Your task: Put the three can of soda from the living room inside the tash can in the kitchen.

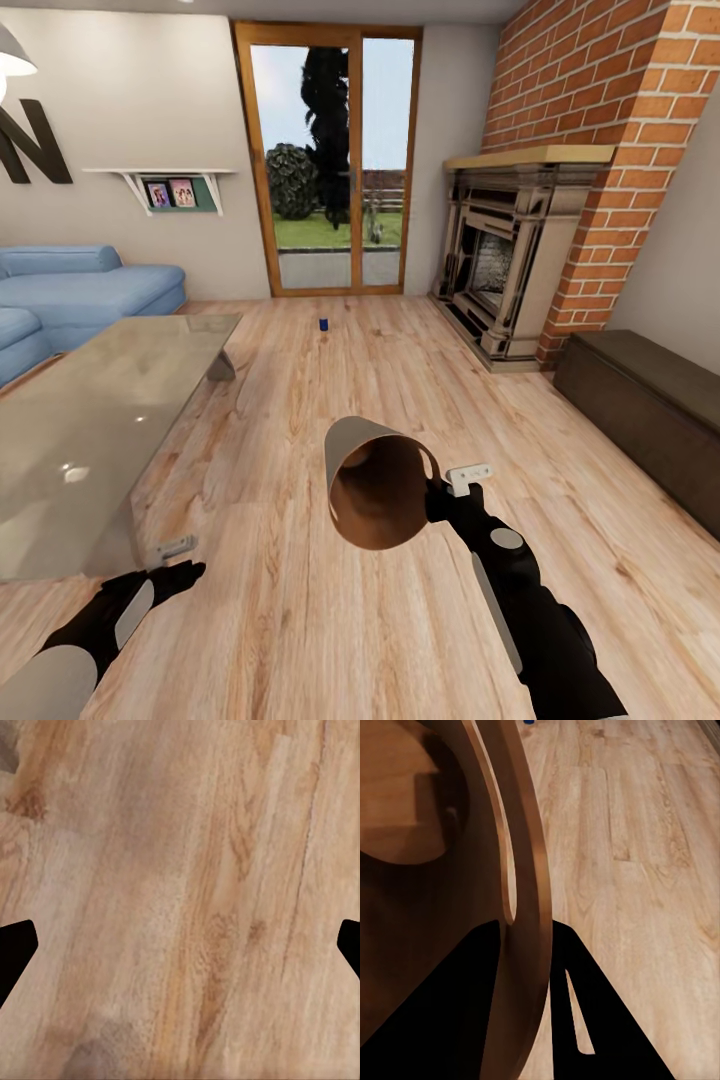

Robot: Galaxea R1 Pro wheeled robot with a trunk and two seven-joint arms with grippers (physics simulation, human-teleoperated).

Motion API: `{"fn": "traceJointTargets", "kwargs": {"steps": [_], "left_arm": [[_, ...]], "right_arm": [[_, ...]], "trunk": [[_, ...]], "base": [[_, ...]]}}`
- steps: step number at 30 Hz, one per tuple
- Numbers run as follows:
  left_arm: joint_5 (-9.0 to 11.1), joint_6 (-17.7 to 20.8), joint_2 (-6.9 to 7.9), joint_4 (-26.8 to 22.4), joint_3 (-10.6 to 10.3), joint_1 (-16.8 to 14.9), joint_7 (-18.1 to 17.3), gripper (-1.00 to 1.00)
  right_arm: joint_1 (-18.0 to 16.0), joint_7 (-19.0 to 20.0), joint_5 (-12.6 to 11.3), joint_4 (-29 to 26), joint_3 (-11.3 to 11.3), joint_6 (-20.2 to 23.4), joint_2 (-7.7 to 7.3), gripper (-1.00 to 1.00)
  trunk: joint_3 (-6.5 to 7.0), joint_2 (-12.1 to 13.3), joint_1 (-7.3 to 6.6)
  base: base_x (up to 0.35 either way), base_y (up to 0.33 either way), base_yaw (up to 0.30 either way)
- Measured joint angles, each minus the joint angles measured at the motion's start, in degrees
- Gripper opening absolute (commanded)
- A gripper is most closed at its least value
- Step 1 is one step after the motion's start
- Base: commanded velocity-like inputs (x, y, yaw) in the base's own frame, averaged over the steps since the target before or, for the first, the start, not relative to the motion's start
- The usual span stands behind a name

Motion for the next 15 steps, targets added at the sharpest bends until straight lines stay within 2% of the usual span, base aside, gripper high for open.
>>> {"fn": "traceJointTargets", "kwargs": {"steps": [12, 15], "left_arm": [[-0.1, 0.0, -0.13, 0.1, -0.2, 0.1, 0.1, 1.00], [-0.1, 0.0, -0.20, 0.1, -0.2, 0.1, 0.1, 1.00]], "right_arm": [[0.0, 0.0, 0.0, 0.0, 0.1, 0.0, 0.07, -1.00], [0.0, 0.0, 0.0, 0.0, 0.1, 0.0, 0.08, -1.00]], "trunk": [[-2.15, -4.8, 2.64], [-2.16, -4.8, 2.64]], "base": [[0.000, 0.000, 0.000], [0.000, 0.000, 0.000]]}}
